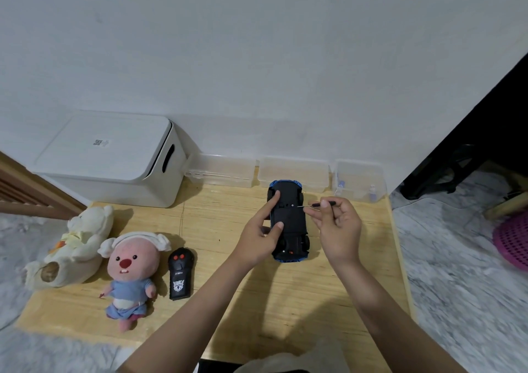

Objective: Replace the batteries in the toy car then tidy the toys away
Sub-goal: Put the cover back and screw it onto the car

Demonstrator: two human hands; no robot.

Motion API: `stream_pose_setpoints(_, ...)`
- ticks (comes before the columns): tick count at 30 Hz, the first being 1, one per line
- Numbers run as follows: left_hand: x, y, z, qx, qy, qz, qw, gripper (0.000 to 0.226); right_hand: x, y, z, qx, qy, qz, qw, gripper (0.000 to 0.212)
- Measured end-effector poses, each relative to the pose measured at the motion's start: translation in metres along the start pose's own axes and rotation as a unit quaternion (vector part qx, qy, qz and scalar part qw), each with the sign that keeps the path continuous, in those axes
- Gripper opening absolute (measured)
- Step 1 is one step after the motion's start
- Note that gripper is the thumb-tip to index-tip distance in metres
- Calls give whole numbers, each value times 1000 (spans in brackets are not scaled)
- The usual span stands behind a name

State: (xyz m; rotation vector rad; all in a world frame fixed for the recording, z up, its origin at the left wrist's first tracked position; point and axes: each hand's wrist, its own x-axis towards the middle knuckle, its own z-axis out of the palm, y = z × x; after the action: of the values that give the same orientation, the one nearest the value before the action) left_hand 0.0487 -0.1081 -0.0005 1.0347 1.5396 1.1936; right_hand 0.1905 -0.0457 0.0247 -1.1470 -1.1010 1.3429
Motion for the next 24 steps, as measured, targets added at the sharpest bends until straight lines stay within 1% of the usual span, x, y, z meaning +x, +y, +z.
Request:
stream_pose_setpoints(4, 0, 6, 1, -13, 3, 6, 1000, 60, 0, 0, 1, -6, -15, -18, 1000, 15)
stream_pose_setpoints(13, -2, 11, 1, -29, 4, 6, 1000, 61, 0, -3, 1, 10, -27, -17, 999, 14)
stream_pose_setpoints(17, -2, 11, 2, -30, 10, 12, 999, 61, 1, -2, 2, 4, -32, -24, 999, 14)
stream_pose_setpoints(21, -1, 12, 2, -22, 14, 17, 1000, 61, 1, -3, 4, 1, -29, -30, 999, 19)
stream_pose_setpoints(24, -1, 15, 2, -17, 17, 26, 999, 60, 2, -5, 4, 8, -25, -31, 999, 18)
